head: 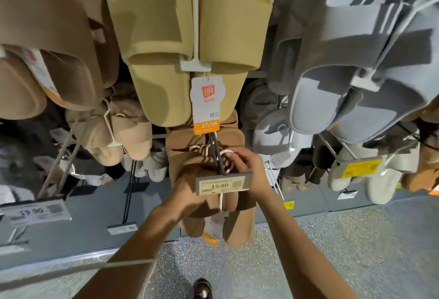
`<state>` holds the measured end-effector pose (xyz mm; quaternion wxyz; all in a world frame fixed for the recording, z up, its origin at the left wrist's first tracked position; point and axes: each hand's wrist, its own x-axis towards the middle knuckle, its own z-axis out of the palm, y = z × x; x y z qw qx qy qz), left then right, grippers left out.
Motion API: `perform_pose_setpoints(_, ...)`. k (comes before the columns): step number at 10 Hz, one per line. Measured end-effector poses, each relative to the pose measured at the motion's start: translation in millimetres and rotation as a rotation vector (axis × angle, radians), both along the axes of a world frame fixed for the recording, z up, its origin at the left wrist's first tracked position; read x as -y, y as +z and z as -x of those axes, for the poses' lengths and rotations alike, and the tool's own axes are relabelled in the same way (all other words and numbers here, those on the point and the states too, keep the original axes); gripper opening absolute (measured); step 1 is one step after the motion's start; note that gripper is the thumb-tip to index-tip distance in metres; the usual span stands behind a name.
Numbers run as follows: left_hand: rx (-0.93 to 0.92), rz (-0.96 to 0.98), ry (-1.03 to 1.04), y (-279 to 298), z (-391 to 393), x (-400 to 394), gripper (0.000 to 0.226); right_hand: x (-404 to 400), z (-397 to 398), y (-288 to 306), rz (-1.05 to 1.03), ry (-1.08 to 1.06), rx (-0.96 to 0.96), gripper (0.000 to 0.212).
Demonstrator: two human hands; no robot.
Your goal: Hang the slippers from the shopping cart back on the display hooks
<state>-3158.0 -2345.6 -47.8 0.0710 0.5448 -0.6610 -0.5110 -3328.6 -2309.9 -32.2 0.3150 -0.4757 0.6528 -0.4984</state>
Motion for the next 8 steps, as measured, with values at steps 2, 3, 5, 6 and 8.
perform_pose_setpoints(2,-0.089,0.359,-0.221,9,-5,15,0.040,15,-1,11,0.027,0.071,0.093,0.016)
perform_pose_setpoints(3,0.056,0.490,-0.254,4,-11,21,0.041,22,-8,11,-0.057,0.136,-0.012,0.017)
perform_pose_setpoints(5,0.248,0.423,-0.308,20,-9,13,0.038,17,-4,2,-0.300,0.174,0.410,0.030)
perform_pose_setpoints(6,0.240,0.413,-0.297,31,-13,6,0.032,7,-12,10,-0.206,0.091,0.412,0.022)
perform_pose_setpoints(8,0.086,0.471,-0.165,61,-53,0,0.036,-35,-6,38,-0.003,-0.368,0.170,0.025)
